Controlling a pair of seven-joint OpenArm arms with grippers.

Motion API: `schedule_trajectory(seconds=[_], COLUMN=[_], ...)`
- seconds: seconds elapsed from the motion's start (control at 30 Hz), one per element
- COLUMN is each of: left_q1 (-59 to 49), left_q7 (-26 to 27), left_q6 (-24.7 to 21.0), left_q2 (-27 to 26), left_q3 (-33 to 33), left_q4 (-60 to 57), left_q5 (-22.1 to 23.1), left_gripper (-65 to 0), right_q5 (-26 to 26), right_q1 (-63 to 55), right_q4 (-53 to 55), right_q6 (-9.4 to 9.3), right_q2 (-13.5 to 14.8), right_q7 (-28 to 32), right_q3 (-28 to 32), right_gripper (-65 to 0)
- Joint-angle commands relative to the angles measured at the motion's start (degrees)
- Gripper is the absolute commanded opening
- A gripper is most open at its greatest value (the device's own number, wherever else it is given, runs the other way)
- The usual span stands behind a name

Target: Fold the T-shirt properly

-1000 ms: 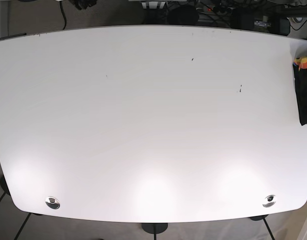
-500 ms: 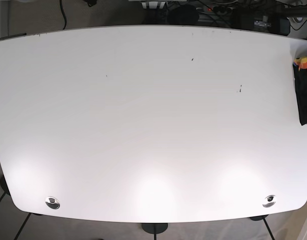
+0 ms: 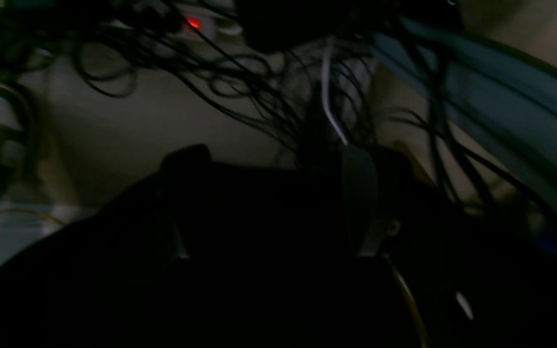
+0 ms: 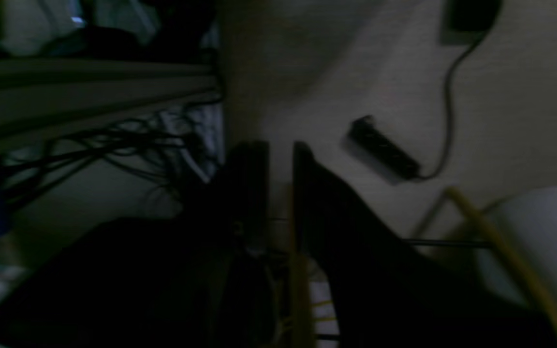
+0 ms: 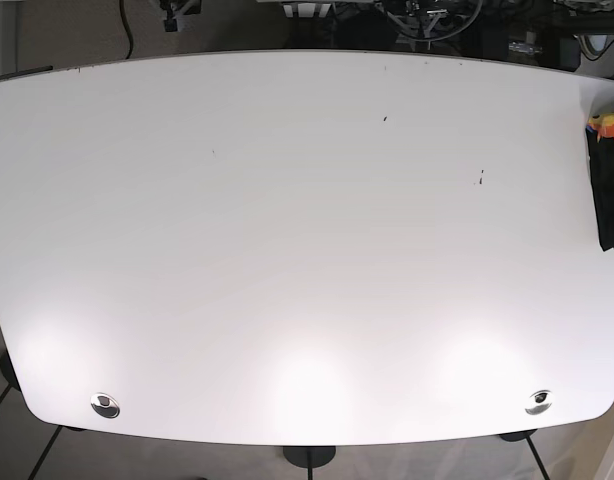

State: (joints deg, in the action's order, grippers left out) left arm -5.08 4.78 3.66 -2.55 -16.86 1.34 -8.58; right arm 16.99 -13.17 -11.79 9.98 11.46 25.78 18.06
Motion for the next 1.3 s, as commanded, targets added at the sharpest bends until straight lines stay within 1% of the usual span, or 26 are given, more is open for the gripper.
schedule_trajectory(seconds=[0.03,0.13,0.2,0.47,0.5,0.53,0.9,1.3], left_q1=[-0.68,-0.68,-0.68,-0.5,-0.12,-0.08,0.43,0.61], left_q7=[-0.78,-1.13,-1.13,-0.95,-0.72,-0.59,-1.63,-1.13], left_q6=[-0.36,-0.36,-0.28,-0.28,-0.44,-0.52,-0.67,-0.52], left_q2=[-0.49,-0.49,-0.49,-0.4,-0.28,-0.34,-0.27,-0.47], left_q3=[-0.06,-0.06,-0.06,0.03,-0.29,-0.33,0.32,0.53], left_q4=[1.51,1.16,1.16,1.6,0.96,0.9,1.77,1.71], left_q5=[-0.08,-0.17,-0.17,-0.17,-0.46,-0.6,-1.01,-1.19], left_gripper=[-26.5,-26.5,-26.5,-26.5,-26.4,-26.4,-26.2,-25.9], right_q5=[0.37,0.37,0.63,0.72,0.96,1.07,1.11,1.72], right_q1=[-0.59,-0.59,-0.59,-1.2,0.49,0.82,1.11,2.05], right_q4=[0.14,0.06,0.06,-3.29,-2.45,-2.21,-3.24,-2.46], right_q6=[-0.09,-0.09,-0.09,-0.09,0.04,0.07,0.04,0.3], right_q2=[0.54,0.45,-0.26,-0.17,-0.77,-0.77,-0.99,-1.13], right_q7=[0.73,0.73,0.9,1.08,-3.21,-4.25,-8.98,-8.23], right_q3=[0.44,0.26,0.09,-0.09,-0.06,-0.04,-0.13,-0.78], right_gripper=[-56.4,-56.4,-56.4,-56.4,-56.7,-56.7,-56.8,-56.7])
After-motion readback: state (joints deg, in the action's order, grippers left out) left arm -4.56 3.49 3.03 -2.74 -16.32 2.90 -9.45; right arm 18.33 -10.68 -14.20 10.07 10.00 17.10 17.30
